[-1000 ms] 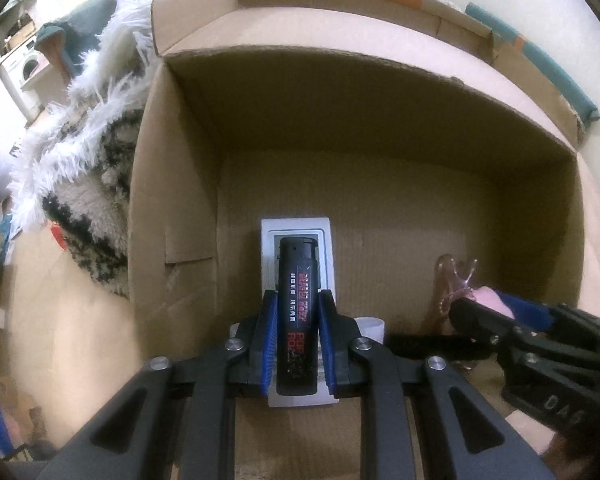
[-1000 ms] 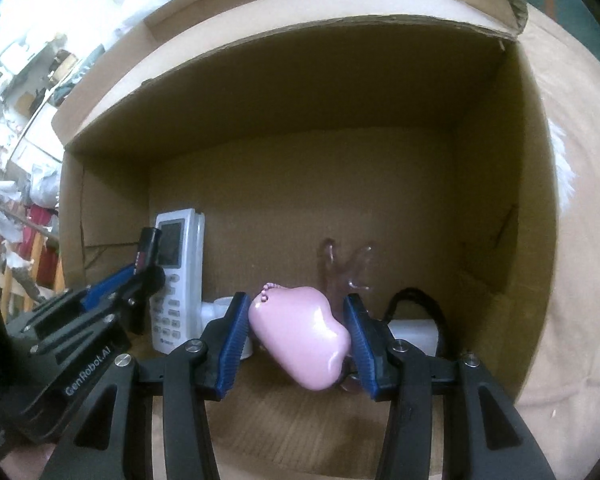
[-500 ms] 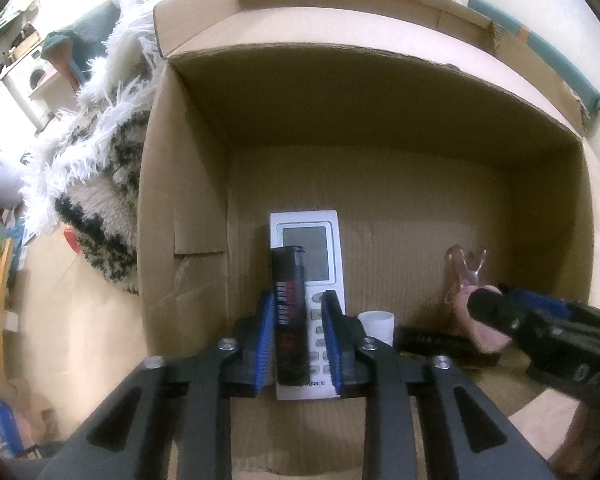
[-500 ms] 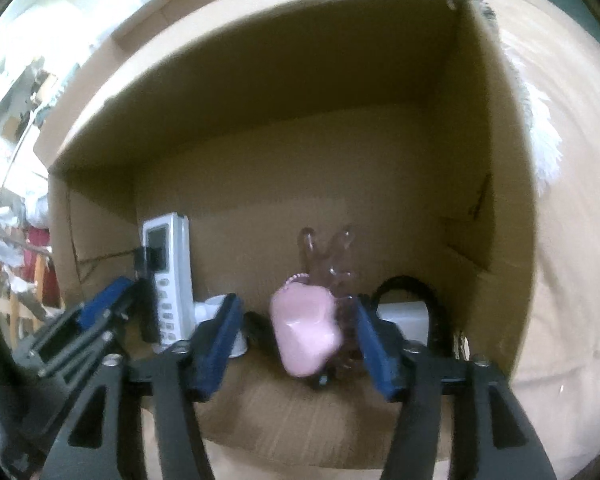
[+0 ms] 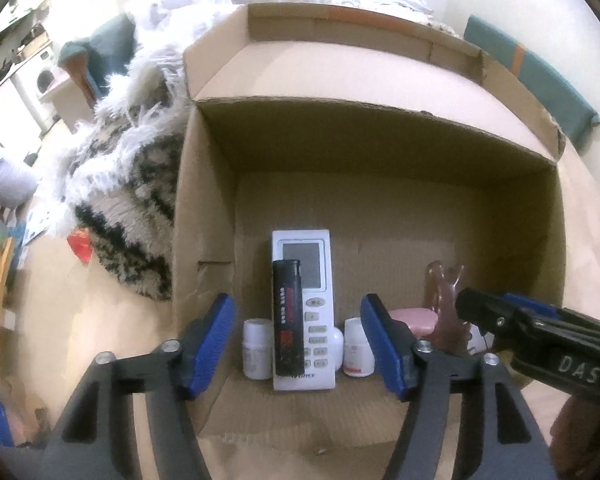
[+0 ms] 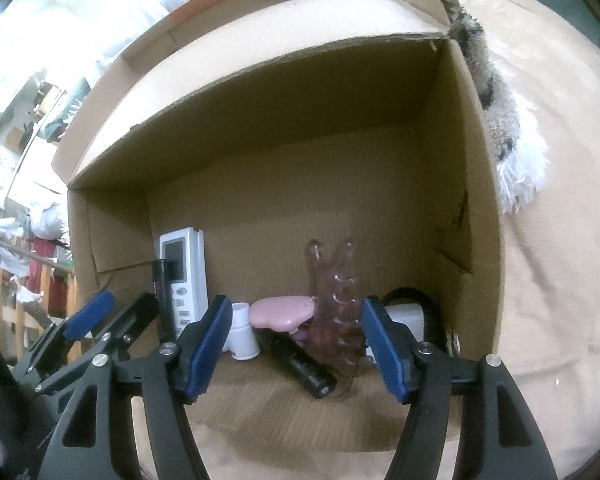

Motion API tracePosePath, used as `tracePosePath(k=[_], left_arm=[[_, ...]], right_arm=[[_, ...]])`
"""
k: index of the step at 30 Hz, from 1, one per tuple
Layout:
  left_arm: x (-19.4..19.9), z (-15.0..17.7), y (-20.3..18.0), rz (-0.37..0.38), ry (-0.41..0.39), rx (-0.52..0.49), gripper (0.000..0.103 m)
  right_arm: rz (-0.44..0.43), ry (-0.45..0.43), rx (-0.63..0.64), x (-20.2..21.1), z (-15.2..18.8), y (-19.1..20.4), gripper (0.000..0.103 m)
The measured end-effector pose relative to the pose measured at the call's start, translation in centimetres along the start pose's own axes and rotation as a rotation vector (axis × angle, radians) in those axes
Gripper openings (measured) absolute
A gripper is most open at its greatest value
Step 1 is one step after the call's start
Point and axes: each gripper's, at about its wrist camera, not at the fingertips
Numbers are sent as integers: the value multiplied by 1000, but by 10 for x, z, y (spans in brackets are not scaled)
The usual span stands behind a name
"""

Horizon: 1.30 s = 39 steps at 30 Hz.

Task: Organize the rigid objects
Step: 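Open both tools to release the marker and keychain inside the box, then withdraw both tools and move the left tool toward the black AA battery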

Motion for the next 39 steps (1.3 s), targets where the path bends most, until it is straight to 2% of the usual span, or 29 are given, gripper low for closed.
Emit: tracePosePath(k=[4,8,20,27,31,39], left_arm=[[13,11,-2,-22,21,-2,63],[21,23,2,-35,7,-6,64],[33,59,19,-10,7,46,64],[15,85,28,-13,93,111,64],[4,97,30,-13,134,132,64],[-14,107,35,6,184,189,64]], right_arm=[[-12,3,-6,-1,2,1,71],[-14,-15,-14,5,7,-4,71],[-12,-32,-47,24,48,-16,71],[-47,-45,-110,25,77,-29,71],[-96,-40,-163,22,90,-37,71],[-69,18,-210,-1,94,-47,71]])
Point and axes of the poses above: each gripper's, at about its wrist camera, not at the fingertips, and x roughly against the way its jaws point, y to its left, z to its underside, and after that the axes turned 13 degrees about y, right-handed
